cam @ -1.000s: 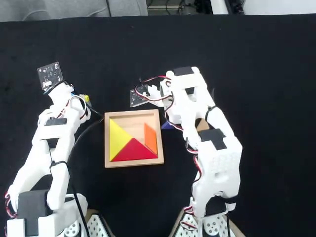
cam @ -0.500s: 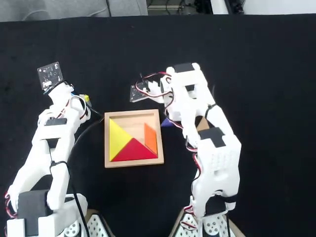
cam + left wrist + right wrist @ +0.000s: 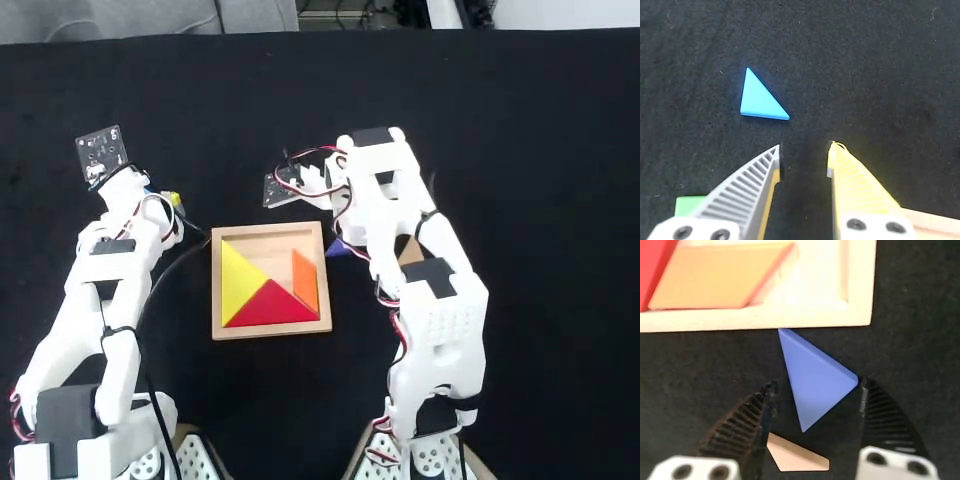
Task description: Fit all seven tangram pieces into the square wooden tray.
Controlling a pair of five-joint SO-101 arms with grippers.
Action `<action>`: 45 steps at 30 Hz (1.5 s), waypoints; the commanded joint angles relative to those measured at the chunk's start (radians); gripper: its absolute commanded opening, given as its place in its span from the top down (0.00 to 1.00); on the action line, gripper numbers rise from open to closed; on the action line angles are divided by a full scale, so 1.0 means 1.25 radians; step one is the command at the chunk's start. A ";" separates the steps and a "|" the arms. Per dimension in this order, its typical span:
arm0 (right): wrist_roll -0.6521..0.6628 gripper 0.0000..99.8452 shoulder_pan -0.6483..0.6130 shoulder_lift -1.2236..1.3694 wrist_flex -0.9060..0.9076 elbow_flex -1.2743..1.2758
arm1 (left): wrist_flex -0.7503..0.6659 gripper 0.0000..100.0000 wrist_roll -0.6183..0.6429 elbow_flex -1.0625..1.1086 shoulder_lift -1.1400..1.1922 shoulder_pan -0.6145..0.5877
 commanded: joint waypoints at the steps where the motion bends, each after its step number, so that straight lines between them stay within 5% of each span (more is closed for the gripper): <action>1: -0.007 0.75 -0.025 -0.050 0.009 -0.033 | -0.011 0.84 0.005 -0.030 -0.033 0.007; 38: -0.007 0.75 0.032 -0.001 -0.157 0.050 | -0.012 0.84 0.005 -0.033 -0.028 0.008; 45: -0.007 0.93 0.031 -0.001 -0.153 0.047 | -0.012 0.84 0.005 -0.033 -0.028 0.008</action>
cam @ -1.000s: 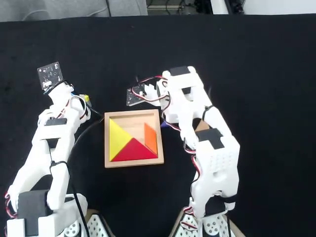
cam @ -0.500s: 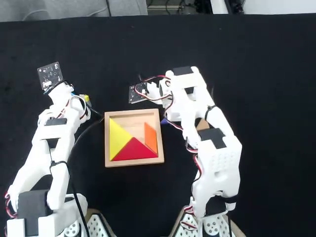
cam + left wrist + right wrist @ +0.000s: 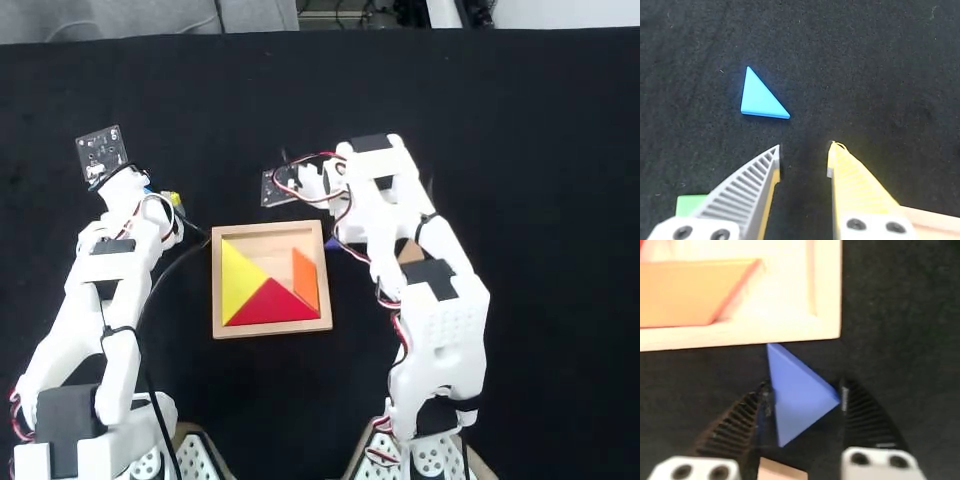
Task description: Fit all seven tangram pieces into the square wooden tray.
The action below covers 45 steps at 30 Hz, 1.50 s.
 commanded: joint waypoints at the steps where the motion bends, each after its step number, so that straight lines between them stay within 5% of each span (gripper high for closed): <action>1: -0.007 0.93 0.028 0.001 -0.010 -0.006 | -0.012 0.84 0.005 -0.033 -0.028 0.008; 10: -0.070 0.93 0.027 -0.060 0.023 -0.090 | -0.012 0.84 0.005 -0.033 -0.028 0.008; 26: -0.584 0.93 -0.172 -0.116 0.031 -0.132 | -0.012 0.84 0.005 -0.030 -0.028 0.008; 45: -0.598 0.93 -0.183 -0.123 -0.112 0.028 | -0.011 0.84 0.005 -0.031 -0.028 0.008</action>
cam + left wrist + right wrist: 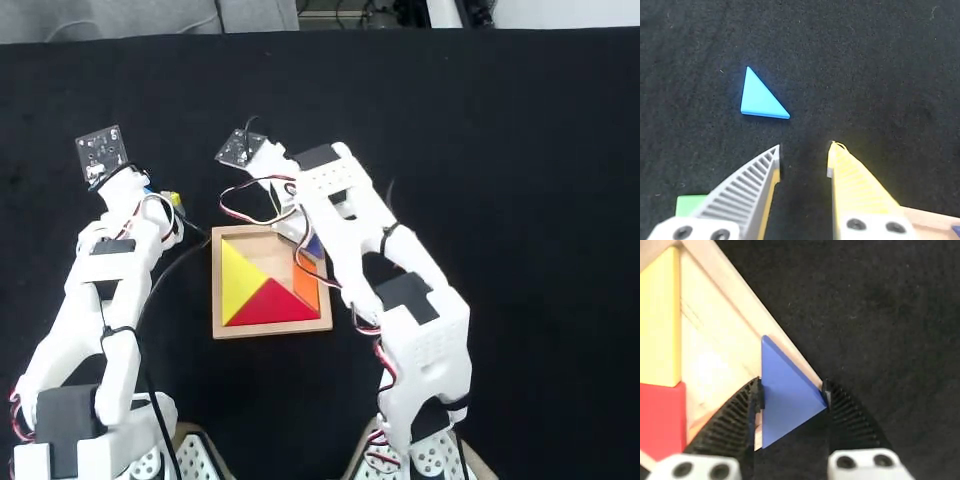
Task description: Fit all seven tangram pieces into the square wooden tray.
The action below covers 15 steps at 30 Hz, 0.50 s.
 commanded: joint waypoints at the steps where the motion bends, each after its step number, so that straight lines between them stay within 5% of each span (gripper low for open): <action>1: -0.007 0.93 -0.011 -0.051 -0.015 -0.006 | -0.011 0.84 0.005 -0.031 -0.028 0.008; 15: -0.109 0.93 -0.011 -0.051 -0.007 -0.008 | -0.012 0.84 0.005 -0.031 -0.028 0.008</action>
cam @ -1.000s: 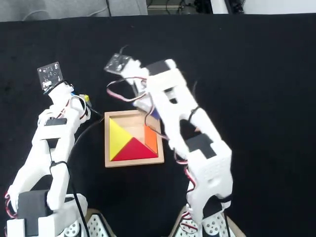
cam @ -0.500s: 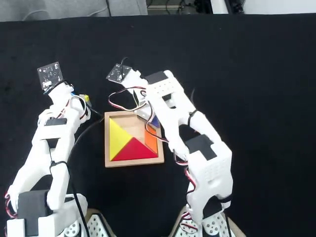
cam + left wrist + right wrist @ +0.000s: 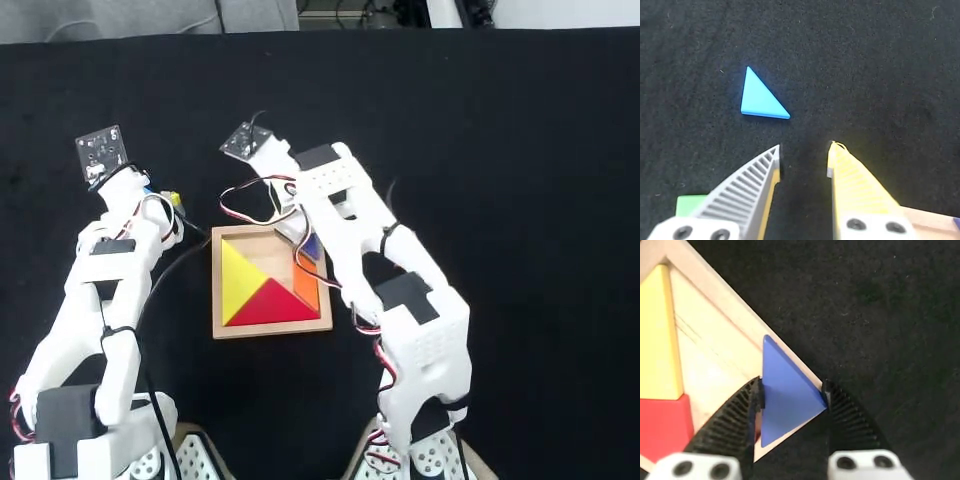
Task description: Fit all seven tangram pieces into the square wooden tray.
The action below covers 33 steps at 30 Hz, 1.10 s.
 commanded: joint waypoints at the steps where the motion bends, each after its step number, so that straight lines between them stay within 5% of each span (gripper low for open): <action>1: -0.007 0.93 -0.011 -0.051 -0.005 -0.007 | -0.012 0.84 0.005 -0.031 -0.028 0.008; 9: -0.045 0.92 -0.012 -0.051 0.018 -0.007 | -0.012 0.84 0.005 -0.033 -0.028 0.008; 17: -0.039 0.75 -0.012 -0.052 0.042 -0.014 | -0.012 0.84 0.005 -0.035 -0.028 0.008; 30: -0.006 0.76 -0.055 -0.181 0.006 0.098 | -0.012 0.84 0.005 -0.035 -0.028 0.007; 33: -0.005 0.83 -0.064 -0.198 0.001 0.121 | -0.012 0.84 0.005 -0.035 -0.028 0.007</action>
